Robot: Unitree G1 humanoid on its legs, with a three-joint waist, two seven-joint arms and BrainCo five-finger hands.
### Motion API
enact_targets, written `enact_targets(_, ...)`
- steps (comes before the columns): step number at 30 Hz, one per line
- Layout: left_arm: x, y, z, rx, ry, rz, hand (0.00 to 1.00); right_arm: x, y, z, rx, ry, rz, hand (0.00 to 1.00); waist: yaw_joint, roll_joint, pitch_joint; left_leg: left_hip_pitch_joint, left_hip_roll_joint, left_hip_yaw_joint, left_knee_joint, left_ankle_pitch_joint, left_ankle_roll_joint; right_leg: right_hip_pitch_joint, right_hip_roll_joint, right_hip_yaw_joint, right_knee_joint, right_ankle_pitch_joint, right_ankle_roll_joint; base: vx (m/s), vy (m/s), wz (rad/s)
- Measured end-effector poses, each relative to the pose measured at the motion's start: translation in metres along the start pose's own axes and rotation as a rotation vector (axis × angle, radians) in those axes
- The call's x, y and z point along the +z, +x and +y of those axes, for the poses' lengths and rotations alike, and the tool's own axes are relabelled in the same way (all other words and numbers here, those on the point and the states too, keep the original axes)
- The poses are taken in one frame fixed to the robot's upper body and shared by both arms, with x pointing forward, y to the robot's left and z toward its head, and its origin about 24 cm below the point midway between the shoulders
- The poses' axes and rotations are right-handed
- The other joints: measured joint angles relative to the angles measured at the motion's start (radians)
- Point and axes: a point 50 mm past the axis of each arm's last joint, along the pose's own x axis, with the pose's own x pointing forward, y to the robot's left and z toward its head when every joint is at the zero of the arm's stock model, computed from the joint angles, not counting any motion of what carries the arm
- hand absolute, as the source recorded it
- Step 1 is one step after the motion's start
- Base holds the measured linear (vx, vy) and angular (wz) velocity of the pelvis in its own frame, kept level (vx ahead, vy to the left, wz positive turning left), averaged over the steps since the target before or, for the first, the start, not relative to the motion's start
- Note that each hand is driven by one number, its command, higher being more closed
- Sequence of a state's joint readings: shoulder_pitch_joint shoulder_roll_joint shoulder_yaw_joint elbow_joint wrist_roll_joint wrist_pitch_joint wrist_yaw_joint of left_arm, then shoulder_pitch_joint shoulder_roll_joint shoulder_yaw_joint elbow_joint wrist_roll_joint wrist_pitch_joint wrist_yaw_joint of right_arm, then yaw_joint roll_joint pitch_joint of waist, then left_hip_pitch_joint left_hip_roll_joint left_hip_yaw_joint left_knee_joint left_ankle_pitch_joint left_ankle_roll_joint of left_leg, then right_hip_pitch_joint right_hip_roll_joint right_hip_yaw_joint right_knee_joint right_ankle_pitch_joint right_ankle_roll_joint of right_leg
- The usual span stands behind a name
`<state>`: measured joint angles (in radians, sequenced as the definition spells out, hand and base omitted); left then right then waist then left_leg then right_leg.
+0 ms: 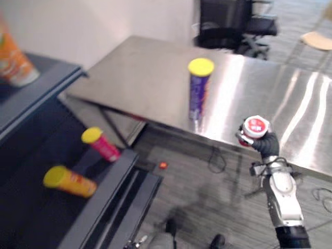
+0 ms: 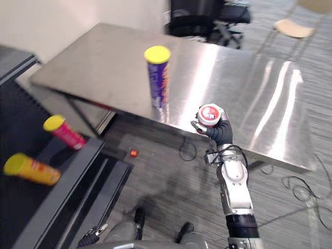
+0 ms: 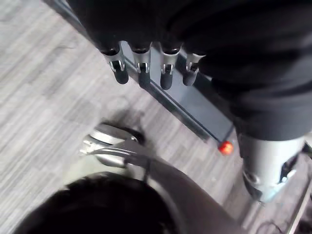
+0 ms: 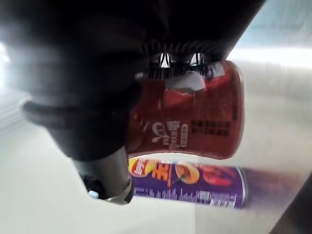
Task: Put the gum and the chips on the shelf.
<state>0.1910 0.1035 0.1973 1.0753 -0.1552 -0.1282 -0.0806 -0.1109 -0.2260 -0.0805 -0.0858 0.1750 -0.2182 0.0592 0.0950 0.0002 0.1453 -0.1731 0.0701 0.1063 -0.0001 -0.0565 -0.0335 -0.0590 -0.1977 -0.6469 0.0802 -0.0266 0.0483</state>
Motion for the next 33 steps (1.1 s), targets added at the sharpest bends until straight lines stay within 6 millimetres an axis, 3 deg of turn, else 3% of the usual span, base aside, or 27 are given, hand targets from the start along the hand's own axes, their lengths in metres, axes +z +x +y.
enact_targets(1, 0.001, 0.001, 0.0, 0.003, -0.009, 0.003, 0.0, 0.002, 0.002, -0.004, -0.015, -0.008, -0.011, 1.0, 0.0, -0.005, 0.003, -0.028, 0.016, 0.078, 0.041, -0.001, 0.03, -0.004, -0.012, -0.043, 0.005, 0.001, -0.003, -0.06, -0.039, 1.16)
enact_targets(2, -0.001, 0.001, 0.0, 0.005, -0.017, 0.018, 0.0, 0.004, 0.001, -0.014, -0.066, -0.017, -0.016, 1.0, -0.001, -0.002, 0.003, -0.063, 0.062, 0.211, 0.165, 0.031, 0.09, -0.021, -0.042, -0.096, 0.048, -0.014, -0.022, -0.06, -0.037, 1.23)
enact_targets(3, -0.006, 0.0, -0.001, 0.009, -0.034, 0.028, 0.0, 0.004, 0.0, -0.02, -0.104, -0.025, -0.016, 1.0, -0.005, 0.009, 0.002, -0.065, 0.099, 0.292, 0.268, 0.052, 0.122, -0.019, -0.059, -0.138, 0.083, -0.023, -0.029, -0.06, -0.078, 1.52)
enact_targets(4, -0.012, -0.002, -0.004, 0.014, -0.071, 0.04, 0.0, 0.007, -0.002, -0.03, -0.14, -0.06, -0.023, 1.0, -0.015, 0.042, 0.0, -0.069, 0.125, 0.336, 0.309, 0.08, 0.102, -0.005, -0.067, -0.189, 0.128, -0.035, -0.031, -0.09, -0.03, 1.57)
enact_targets(5, -0.013, -0.002, -0.006, 0.011, -0.076, 0.035, 0.0, 0.009, -0.005, -0.04, -0.189, -0.082, -0.022, 1.0, -0.02, 0.044, 0.0, -0.073, 0.102, 0.357, 0.284, 0.121, 0.111, 0.001, -0.075, -0.2, 0.139, -0.06, -0.032, -0.13, 0.001, 1.49)
enact_targets(6, -0.012, -0.003, -0.003, 0.016, -0.076, 0.03, 0.0, 0.008, -0.007, -0.043, -0.207, -0.085, -0.019, 1.0, -0.027, 0.027, -0.009, -0.061, 0.076, 0.334, 0.217, 0.155, 0.098, 0.008, -0.077, -0.199, 0.109, -0.065, -0.033, -0.17, 0.069, 1.34)
enact_targets(7, -0.011, -0.003, 0.001, 0.031, -0.094, 0.029, 0.0, 0.01, -0.01, -0.047, -0.228, -0.088, -0.024, 1.0, -0.024, 0.021, -0.018, -0.025, 0.059, 0.333, 0.134, 0.154, 0.094, 0.026, -0.077, -0.26, 0.056, -0.054, -0.019, -0.17, 0.028, 1.21)
enact_targets(8, -0.016, -0.004, 0.001, 0.031, -0.101, 0.057, 0.0, 0.006, -0.014, -0.047, -0.251, -0.087, -0.009, 1.0, -0.03, 0.013, -0.015, -0.009, 0.115, 0.434, 0.298, 0.012, 0.104, 0.034, -0.086, -0.311, 0.065, -0.052, -0.023, -0.13, 0.026, 1.13)
enact_targets(10, -0.021, -0.005, 0.002, 0.039, -0.119, 0.069, 0.0, 0.003, -0.02, -0.047, -0.259, -0.092, 0.012, 1.0, -0.039, 0.017, -0.015, 0.034, 0.147, 0.474, 0.336, -0.025, 0.072, 0.047, -0.091, -0.347, 0.066, -0.044, -0.022, -0.09, 0.055, 0.84)
enact_targets(11, -0.024, -0.006, 0.002, 0.043, -0.136, 0.078, 0.0, 0.001, -0.026, -0.051, -0.273, -0.104, 0.031, 1.0, -0.047, 0.03, -0.025, 0.063, 0.166, 0.499, 0.325, -0.046, 0.039, 0.05, -0.095, -0.388, 0.065, -0.037, -0.019, -0.12, 0.153, 0.9)
enact_targets(13, -0.025, -0.007, -0.001, 0.037, -0.138, 0.081, 0.0, -0.001, -0.031, -0.055, -0.294, -0.119, 0.046, 1.0, -0.059, 0.059, -0.038, 0.066, 0.149, 0.533, 0.243, -0.065, 0.007, 0.044, -0.1, -0.451, 0.062, -0.01, -0.009, -0.2, 0.296, 0.93)
enact_targets(14, -0.025, -0.007, 0.0, 0.039, -0.139, 0.08, 0.0, -0.002, -0.032, -0.055, -0.297, -0.115, 0.053, 1.0, -0.064, 0.064, -0.041, 0.065, 0.138, 0.538, 0.216, -0.068, 0.003, 0.044, -0.102, -0.463, 0.06, -0.001, -0.004, -0.22, 0.339, 0.82)
enact_targets(15, -0.024, -0.006, 0.003, 0.049, -0.14, 0.076, 0.0, -0.005, -0.035, -0.053, -0.299, -0.104, 0.066, 1.0, -0.066, 0.051, -0.041, 0.057, 0.113, 0.533, 0.16, -0.067, 0.001, 0.042, -0.11, -0.492, 0.054, 0.016, 0.002, -0.13, 0.209, 0.62)
enact_targets(17, -0.029, -0.008, 0.006, 0.064, -0.139, 0.097, 0.0, -0.007, -0.035, -0.048, -0.289, -0.092, 0.076, 1.0, -0.057, 0.024, -0.043, 0.053, 0.072, 0.516, 0.126, -0.05, 0.023, 0.043, -0.121, -0.514, 0.031, 0.069, 0.007, -0.11, 0.233, 0.47)
enact_targets(20, -0.032, -0.01, 0.011, 0.081, -0.143, 0.111, 0.0, -0.009, -0.035, -0.043, -0.28, -0.092, 0.083, 1.0, -0.054, 0.015, -0.044, 0.054, 0.03, 0.504, 0.112, -0.044, 0.042, 0.045, -0.157, -0.522, 0.038, 0.1, 0.006, -0.05, 0.22, 0.2)
enact_targets(23, -0.028, -0.01, 0.018, 0.102, -0.134, 0.101, 0.0, -0.015, -0.034, -0.034, -0.255, -0.072, 0.113, 1.0, -0.049, -0.001, -0.039, 0.052, 0.013, 0.483, 0.11, -0.04, 0.058, 0.052, -0.174, -0.521, 0.047, 0.108, 0.013, -0.01, 0.09, 0.15)
enact_targets(26, -0.027, -0.009, 0.018, 0.109, -0.144, 0.094, 0.0, -0.017, -0.032, -0.026, -0.223, -0.07, 0.122, 1.0, -0.023, -0.018, -0.032, 0.062, 0.005, 0.478, 0.075, -0.03, 0.064, 0.053, -0.172, -0.519, 0.046, 0.108, 0.013, -0.03, 0.03, 0.03)
enact_targets(29, -0.031, -0.01, 0.015, 0.109, -0.164, 0.103, 0.0, -0.017, -0.032, -0.026, -0.217, -0.069, 0.122, 1.0, -0.006, -0.021, -0.031, 0.083, -0.008, 0.472, 0.028, -0.008, 0.059, 0.056, -0.168, -0.506, 0.042, 0.108, 0.013, 0.0, 0.004, 0.02)
enact_targets(33, -0.032, -0.011, 0.016, 0.107, -0.181, 0.102, 0.0, -0.018, -0.03, -0.023, -0.194, -0.064, 0.122, 1.0, -0.005, -0.026, -0.03, 0.095, -0.011, 0.457, -0.021, 0.027, 0.056, 0.062, -0.149, -0.493, 0.027, 0.108, 0.013, 0.05, 0.0, 0.12)
